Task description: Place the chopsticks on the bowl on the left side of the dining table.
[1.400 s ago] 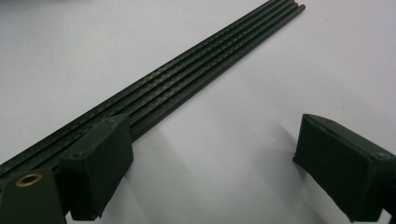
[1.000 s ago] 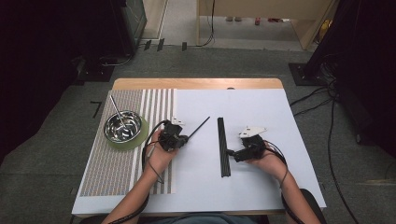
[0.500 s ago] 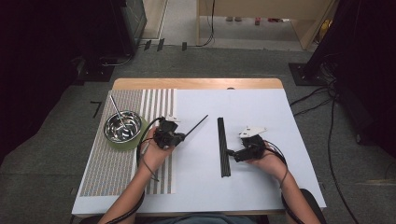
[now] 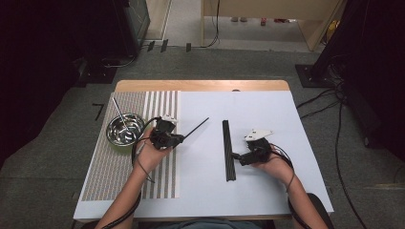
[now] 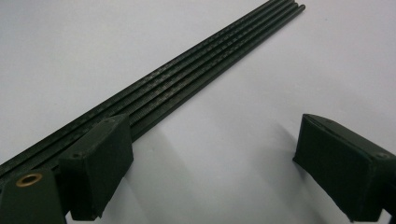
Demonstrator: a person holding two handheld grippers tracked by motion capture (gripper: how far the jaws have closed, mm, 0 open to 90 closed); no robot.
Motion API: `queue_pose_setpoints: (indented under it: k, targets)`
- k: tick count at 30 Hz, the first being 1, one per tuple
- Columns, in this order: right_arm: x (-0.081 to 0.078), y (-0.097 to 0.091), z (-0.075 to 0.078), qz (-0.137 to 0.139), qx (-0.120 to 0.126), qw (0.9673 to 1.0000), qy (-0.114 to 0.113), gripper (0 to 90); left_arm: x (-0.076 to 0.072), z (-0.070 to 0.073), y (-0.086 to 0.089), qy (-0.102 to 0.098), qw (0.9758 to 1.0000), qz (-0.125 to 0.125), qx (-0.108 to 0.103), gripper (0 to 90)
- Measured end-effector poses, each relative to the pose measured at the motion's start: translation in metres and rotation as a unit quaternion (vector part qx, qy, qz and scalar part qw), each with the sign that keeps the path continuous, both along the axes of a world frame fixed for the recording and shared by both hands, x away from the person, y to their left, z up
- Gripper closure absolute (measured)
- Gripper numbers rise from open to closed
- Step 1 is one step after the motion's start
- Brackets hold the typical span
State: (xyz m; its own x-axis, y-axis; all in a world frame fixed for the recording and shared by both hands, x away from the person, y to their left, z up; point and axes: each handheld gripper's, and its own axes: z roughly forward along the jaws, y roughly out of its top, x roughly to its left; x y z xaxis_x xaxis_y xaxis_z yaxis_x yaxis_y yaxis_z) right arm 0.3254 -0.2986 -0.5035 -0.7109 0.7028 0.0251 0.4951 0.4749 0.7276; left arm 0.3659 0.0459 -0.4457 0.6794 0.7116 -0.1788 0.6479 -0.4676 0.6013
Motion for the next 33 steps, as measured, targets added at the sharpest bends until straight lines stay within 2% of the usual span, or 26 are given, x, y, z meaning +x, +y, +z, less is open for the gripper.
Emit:
queue_pose_setpoints:
  k: [9, 15, 20, 25, 33]
  targets:
    - [0.0, 0.0, 0.0, 0.0, 0.0, 1.0, 0.0, 10.9, -0.001, 0.007, 0.013, 0.0, 0.9999, 0.005, -0.011, 87.3]
    - [0.0, 0.0, 0.0, 0.0, 0.0, 1.0, 0.0, 10.9, -0.002, 0.009, 0.017, 0.001, 1.0, -0.003, -0.005, 87.3]
    - [0.0, 0.0, 0.0, 0.0, 0.0, 1.0, 0.0, 10.9, -0.002, 0.01, 0.024, 0.006, 0.9999, 0.001, -0.008, 87.3]
    - [0.0, 0.0, 0.0, 0.0, 0.0, 1.0, 0.0, 10.9, -0.003, 0.013, 0.032, -0.001, 1.0, 0.006, -0.007, 87.3]
    - [0.0, 0.0, 0.0, 0.0, 0.0, 1.0, 0.0, 10.9, -0.004, 0.015, 0.04, -0.001, 1.0, 0.004, -0.006, 87.3]
